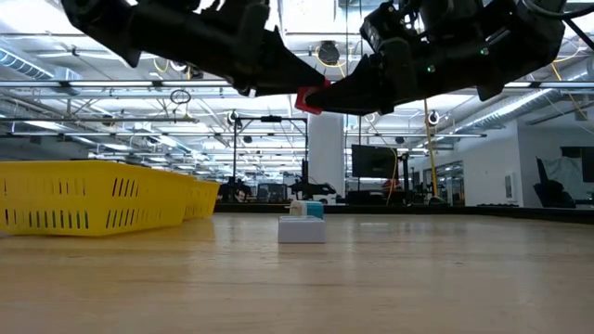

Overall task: Pick & Place Office items
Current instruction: Put the pink adapter into the top yellow basket

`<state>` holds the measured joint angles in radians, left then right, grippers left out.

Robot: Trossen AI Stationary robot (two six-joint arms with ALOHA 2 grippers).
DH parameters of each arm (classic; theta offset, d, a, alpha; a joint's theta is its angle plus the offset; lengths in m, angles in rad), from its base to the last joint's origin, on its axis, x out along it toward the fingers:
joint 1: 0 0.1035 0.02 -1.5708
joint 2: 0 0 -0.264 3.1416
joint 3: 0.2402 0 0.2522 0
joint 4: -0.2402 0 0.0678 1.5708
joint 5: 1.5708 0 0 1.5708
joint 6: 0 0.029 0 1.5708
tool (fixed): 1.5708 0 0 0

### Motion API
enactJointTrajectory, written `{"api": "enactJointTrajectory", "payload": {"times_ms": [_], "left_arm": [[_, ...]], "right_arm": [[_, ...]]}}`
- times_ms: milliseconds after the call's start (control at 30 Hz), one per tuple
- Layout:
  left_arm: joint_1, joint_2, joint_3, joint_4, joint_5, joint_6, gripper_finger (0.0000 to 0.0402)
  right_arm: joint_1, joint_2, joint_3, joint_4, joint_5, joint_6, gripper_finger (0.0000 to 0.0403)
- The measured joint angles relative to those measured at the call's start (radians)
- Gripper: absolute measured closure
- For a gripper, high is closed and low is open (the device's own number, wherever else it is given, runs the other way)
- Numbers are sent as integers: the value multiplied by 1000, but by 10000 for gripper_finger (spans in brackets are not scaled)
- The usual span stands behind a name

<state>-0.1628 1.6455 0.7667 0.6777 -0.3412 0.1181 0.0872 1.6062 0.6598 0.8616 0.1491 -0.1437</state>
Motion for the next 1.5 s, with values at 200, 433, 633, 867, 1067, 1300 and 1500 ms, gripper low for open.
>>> {"api": "enactJointTrajectory", "payload": {"times_ms": [200, 433, 633, 867, 1067, 1300, 1500], "left_arm": [[12, 12, 9, -1, 6, -20, 195], [13, 12, 9, 6, 58, 2, 224], [18, 12, 9, 6, 59, -6, 251], [0, -42, 8, -5, -42, 44, 251], [-22, -182, -4, -104, -146, 93, 251], [-19, -370, -190, -94, -225, 18, 251], [-20, -477, -381, 54, -247, -58, 251]], "right_arm": [[0, 0, 0, 1, -22, 0, 260], [0, 0, 0, 1, -25, 0, 260], [0, 0, 0, 0, -28, 1, 260], [0, -3, 4, 1, -16, 32, 215], [-3, -1, 0, -48, -15, 88, 136], [-20, 0, -1, -69, -12, 107, 127], [-21, 0, 0, -70, -12, 107, 142]]}}
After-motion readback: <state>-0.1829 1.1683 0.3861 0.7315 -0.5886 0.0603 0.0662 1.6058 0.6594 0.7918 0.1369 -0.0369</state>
